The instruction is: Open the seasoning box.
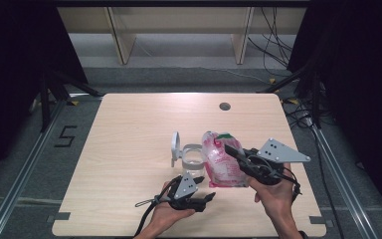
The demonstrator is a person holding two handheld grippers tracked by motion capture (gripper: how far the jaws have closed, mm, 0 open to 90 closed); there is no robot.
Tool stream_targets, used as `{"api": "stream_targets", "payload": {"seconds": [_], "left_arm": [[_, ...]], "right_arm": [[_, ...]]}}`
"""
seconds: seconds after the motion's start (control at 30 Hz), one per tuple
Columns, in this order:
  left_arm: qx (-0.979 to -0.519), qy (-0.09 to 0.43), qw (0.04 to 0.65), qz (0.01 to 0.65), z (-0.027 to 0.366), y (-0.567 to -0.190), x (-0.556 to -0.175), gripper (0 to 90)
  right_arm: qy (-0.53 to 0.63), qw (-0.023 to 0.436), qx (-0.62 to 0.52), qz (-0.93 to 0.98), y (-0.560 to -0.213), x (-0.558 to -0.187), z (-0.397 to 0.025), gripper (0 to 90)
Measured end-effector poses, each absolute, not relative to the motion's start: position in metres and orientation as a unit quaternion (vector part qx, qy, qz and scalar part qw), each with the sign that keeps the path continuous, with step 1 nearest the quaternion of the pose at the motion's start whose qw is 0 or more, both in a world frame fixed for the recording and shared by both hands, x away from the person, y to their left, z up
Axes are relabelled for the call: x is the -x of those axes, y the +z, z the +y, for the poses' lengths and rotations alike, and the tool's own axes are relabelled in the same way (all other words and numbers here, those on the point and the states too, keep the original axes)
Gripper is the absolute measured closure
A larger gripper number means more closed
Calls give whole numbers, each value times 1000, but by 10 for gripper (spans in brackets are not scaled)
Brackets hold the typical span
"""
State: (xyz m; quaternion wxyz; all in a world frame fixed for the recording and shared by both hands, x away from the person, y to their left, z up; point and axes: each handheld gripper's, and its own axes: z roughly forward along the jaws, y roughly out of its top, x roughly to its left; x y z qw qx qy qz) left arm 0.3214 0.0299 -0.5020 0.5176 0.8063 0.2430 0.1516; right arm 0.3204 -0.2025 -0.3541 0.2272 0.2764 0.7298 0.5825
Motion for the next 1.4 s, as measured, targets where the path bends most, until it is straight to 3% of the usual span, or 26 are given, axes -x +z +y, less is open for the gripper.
{"api": "stream_targets", "payload": {"seconds": [0.13,0.27,0.63,0.93,1.2,1.4], "left_arm": [[-804,149,527,233,24,-504,-321,435],[-808,184,515,220,22,-502,-320,473],[-801,211,519,211,8,-502,-321,754],[-806,221,508,209,-3,-500,-323,791],[-801,231,507,218,-12,-489,-328,797],[-792,216,517,241,-18,-492,-328,797]], "right_arm": [[583,218,-276,733,-355,-317,-196,900],[583,215,-277,733,-355,-316,-193,900],[580,230,-276,731,-355,-320,-195,900],[579,223,-294,727,-355,-328,-197,900],[582,259,-285,716,-344,-341,-197,900],[580,243,-297,719,-345,-345,-195,900]]}}
